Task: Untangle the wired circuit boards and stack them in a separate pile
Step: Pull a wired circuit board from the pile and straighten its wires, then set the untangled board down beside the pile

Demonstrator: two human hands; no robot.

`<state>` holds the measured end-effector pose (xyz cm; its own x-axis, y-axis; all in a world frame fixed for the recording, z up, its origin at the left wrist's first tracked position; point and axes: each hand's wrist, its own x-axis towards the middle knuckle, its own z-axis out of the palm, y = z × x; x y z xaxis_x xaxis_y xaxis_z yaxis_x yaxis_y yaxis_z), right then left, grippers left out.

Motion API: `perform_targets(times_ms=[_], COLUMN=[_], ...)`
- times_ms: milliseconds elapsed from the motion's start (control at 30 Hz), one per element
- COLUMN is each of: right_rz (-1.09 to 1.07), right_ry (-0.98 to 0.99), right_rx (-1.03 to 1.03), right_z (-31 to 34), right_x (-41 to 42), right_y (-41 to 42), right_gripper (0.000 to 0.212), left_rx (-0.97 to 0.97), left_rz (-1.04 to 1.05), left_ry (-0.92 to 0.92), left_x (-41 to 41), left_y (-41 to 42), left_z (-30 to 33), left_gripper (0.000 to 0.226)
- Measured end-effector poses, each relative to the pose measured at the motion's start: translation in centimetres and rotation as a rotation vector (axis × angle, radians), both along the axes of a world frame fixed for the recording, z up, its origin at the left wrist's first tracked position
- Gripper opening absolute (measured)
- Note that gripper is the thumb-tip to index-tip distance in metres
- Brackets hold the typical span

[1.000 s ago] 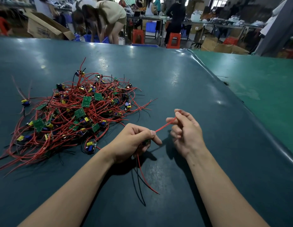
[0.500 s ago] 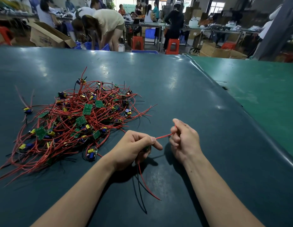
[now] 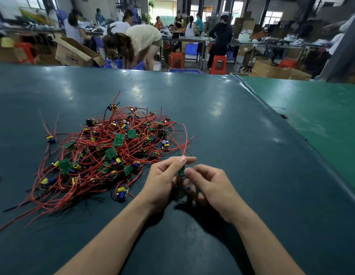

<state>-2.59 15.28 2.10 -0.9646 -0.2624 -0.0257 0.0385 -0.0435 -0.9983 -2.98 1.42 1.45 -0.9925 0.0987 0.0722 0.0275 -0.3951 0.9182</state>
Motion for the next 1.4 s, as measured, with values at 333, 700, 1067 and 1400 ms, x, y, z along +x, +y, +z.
perform_targets(times_ms=[333, 700, 1067, 1400], right_rz=[-0.093, -0.302, -0.933, -0.353], right_ry=[0.217, 0.605, -0.059, 0.677], right_rx=[0.331, 0.839, 1.277, 1.023], right_z=[0.0, -0.2, 0.8, -1.0], right_x=[-0.3, 0.1, -0.5, -0.3], right_y=[1.3, 1.9, 7.4, 1.5], right_gripper=[0.011, 0.030, 0.031, 0.012], left_rx=[-0.129, -0.118, -1.290, -1.306], left_rz=[0.138, 0.336, 0.927, 1.190], left_ry=[0.069, 0.016, 0.568, 0.288], left_x=[-0.4, -0.7, -0.3, -1.8], left_y=[-0.1, -0.1, -3.3, -7.5], left_z=[-0.3, -0.3, 0.2, 0.2], left_gripper=[0.013, 0.008, 0.017, 0.041])
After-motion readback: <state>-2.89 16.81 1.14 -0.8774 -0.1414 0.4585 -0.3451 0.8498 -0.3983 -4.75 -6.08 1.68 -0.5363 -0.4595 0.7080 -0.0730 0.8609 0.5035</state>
